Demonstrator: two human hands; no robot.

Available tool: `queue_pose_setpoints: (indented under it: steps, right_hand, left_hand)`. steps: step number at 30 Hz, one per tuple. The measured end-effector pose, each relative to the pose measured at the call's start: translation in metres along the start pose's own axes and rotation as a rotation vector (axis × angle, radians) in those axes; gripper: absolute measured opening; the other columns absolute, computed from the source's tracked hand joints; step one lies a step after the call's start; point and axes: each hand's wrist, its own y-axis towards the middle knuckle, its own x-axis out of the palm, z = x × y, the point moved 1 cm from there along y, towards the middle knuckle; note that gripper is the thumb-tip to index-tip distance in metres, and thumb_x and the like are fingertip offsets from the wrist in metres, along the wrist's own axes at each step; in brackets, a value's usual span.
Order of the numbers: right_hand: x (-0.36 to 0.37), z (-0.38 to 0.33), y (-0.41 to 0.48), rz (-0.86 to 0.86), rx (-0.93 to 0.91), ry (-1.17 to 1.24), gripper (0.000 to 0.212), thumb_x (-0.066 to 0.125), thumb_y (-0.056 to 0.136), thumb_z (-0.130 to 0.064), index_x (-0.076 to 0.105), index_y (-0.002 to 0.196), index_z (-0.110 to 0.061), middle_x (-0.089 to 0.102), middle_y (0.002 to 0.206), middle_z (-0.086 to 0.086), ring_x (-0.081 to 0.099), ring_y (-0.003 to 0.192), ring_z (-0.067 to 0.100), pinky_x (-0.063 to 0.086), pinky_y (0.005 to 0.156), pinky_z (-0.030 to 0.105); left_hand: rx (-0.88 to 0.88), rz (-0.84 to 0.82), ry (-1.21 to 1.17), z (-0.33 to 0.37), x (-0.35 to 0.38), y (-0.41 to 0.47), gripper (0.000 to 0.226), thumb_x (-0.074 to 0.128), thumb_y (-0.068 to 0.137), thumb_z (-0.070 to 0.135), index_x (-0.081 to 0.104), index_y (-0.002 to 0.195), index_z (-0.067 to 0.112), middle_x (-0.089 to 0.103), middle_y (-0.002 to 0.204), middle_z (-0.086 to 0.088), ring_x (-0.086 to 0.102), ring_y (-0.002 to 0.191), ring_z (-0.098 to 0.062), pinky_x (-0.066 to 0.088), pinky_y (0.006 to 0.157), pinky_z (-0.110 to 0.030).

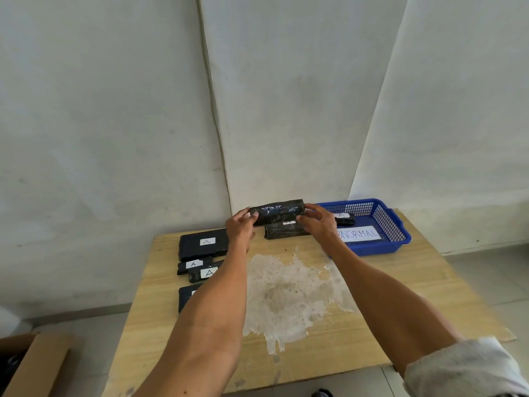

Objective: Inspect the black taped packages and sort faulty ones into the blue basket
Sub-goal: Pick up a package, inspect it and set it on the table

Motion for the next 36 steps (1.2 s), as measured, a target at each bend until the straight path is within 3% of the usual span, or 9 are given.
queue_pose_setpoints:
  steps: [5,9,12,15,17,25,29,33,36]
  right_hand:
    - [0.008,-0.011,0.002,0.115,0.103,0.085,0.032,0.08,0.084,-0.034,0.069,0.103,-0.01,0.072,0.099,0.008,0.073,0.089,0.021,0.062,0.076,0.029]
    - [0.01,-0.016,0.008,0.181,0.129,0.119,0.031,0.081,0.083,-0.015,0.064,0.109,-0.011,0.067,0.1,0.007,0.071,0.091,0.023,0.063,0.074,0.033]
    - [0.012,-0.018,0.009,0.179,0.166,0.16,0.029,0.076,0.086,-0.01,0.065,0.113,-0.013,0.067,0.103,0.008,0.07,0.091,0.024,0.063,0.072,0.035]
    - [0.014,-0.017,0.012,0.191,0.202,0.188,0.011,0.077,0.087,-0.021,0.071,0.093,-0.014,0.072,0.096,0.01,0.072,0.092,0.026,0.063,0.075,0.04]
    - [0.015,-0.015,0.015,0.217,0.206,0.145,0.014,0.081,0.083,-0.028,0.071,0.086,-0.019,0.074,0.092,0.007,0.072,0.09,0.026,0.063,0.078,0.043]
    - [0.013,-0.013,0.013,0.268,0.2,0.09,0.017,0.086,0.078,-0.028,0.07,0.082,-0.024,0.071,0.087,0.0,0.07,0.092,0.022,0.061,0.086,0.044]
    - [0.009,-0.015,0.009,0.223,0.17,0.04,0.022,0.086,0.077,-0.029,0.071,0.091,-0.021,0.071,0.088,-0.002,0.07,0.093,0.022,0.061,0.085,0.042]
    - [0.002,-0.015,0.0,-0.029,0.139,0.005,0.061,0.09,0.073,-0.024,0.063,0.127,-0.013,0.073,0.107,0.001,0.072,0.097,0.021,0.061,0.086,0.037]
    - [-0.005,-0.014,-0.006,-0.075,0.109,0.031,0.073,0.09,0.071,-0.014,0.057,0.136,-0.012,0.073,0.108,0.002,0.073,0.095,0.021,0.061,0.084,0.032]
  left_hand:
    - [0.012,-0.026,-0.045,-0.004,-0.002,0.004,0.04,0.056,0.085,-0.015,0.076,0.104,0.015,0.069,0.114,-0.008,0.066,0.1,-0.022,0.059,0.089,-0.036]
    - [0.01,-0.013,-0.215,0.0,-0.003,-0.002,0.012,0.076,0.083,0.0,0.069,0.082,0.01,0.072,0.1,-0.014,0.069,0.096,-0.024,0.06,0.075,-0.028]
    - [0.033,-0.012,-0.262,0.001,-0.006,-0.004,0.024,0.077,0.079,-0.007,0.063,0.091,0.008,0.071,0.099,-0.015,0.071,0.091,-0.025,0.06,0.066,-0.026]
    - [0.044,-0.074,-0.247,-0.001,-0.009,-0.003,0.039,0.075,0.079,-0.011,0.064,0.113,0.005,0.069,0.105,-0.011,0.07,0.089,-0.019,0.06,0.07,-0.025]
    - [0.056,-0.098,-0.216,-0.003,-0.009,-0.003,0.042,0.075,0.08,-0.01,0.066,0.12,0.0,0.069,0.106,-0.01,0.069,0.09,-0.017,0.06,0.074,-0.023]
    - [0.054,-0.13,-0.193,-0.008,-0.01,-0.005,0.038,0.075,0.079,-0.01,0.07,0.115,0.001,0.074,0.097,-0.008,0.071,0.087,-0.017,0.058,0.077,-0.026]
    - [0.069,-0.099,-0.177,-0.007,-0.007,-0.007,0.038,0.073,0.081,-0.009,0.07,0.116,0.001,0.073,0.101,-0.01,0.07,0.087,-0.015,0.058,0.076,-0.023]
    - [0.042,-0.05,-0.26,-0.001,-0.006,-0.004,0.036,0.074,0.079,-0.006,0.071,0.115,0.0,0.074,0.103,-0.012,0.071,0.093,-0.019,0.058,0.077,-0.022]
    - [0.031,-0.11,-0.269,0.004,-0.005,-0.006,0.037,0.076,0.078,-0.008,0.071,0.114,-0.003,0.076,0.094,-0.008,0.072,0.086,-0.015,0.058,0.073,-0.018]
